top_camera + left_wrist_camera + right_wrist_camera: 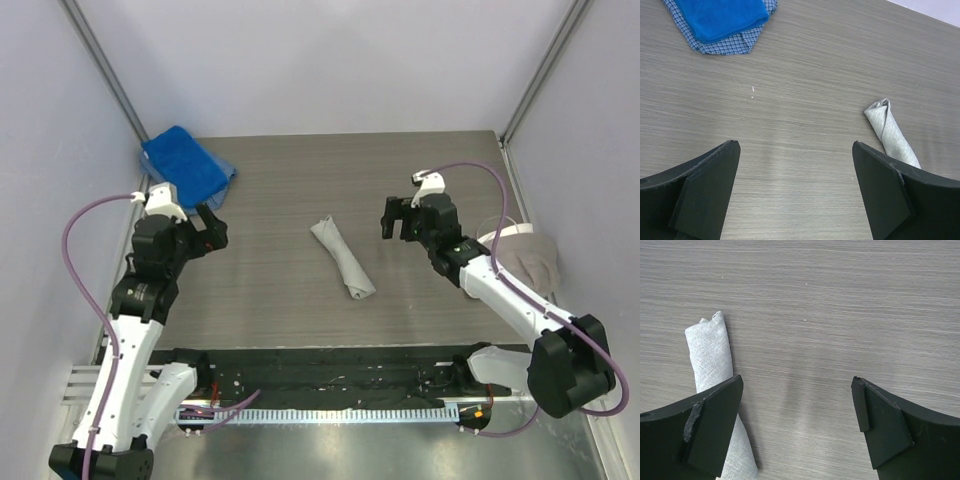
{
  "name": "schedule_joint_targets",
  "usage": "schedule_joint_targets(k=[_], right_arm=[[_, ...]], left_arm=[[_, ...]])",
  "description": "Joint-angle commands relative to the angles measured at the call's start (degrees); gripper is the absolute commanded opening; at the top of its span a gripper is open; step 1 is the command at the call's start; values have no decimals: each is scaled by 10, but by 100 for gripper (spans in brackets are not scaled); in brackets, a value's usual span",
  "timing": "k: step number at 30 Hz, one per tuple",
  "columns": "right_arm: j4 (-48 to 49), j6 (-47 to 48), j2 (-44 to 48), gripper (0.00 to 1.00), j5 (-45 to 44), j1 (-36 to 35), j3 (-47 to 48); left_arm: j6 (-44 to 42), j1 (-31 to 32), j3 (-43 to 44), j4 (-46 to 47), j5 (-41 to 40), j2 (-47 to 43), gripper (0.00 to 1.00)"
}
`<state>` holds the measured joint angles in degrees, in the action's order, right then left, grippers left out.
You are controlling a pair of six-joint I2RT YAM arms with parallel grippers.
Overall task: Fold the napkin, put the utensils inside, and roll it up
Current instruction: Roll the napkin with the utensil
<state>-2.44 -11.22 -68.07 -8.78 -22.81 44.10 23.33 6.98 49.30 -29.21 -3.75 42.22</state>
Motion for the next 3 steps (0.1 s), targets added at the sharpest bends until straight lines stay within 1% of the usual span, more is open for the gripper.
schedule_joint_targets(k=[1, 3], right_arm=[[52, -17, 10, 100, -12, 2, 1], [54, -19, 8, 100, -9, 2, 1]], left_arm=[[-8, -4, 5, 16, 2, 6, 100], [-8, -3, 6, 17, 2, 4, 100]])
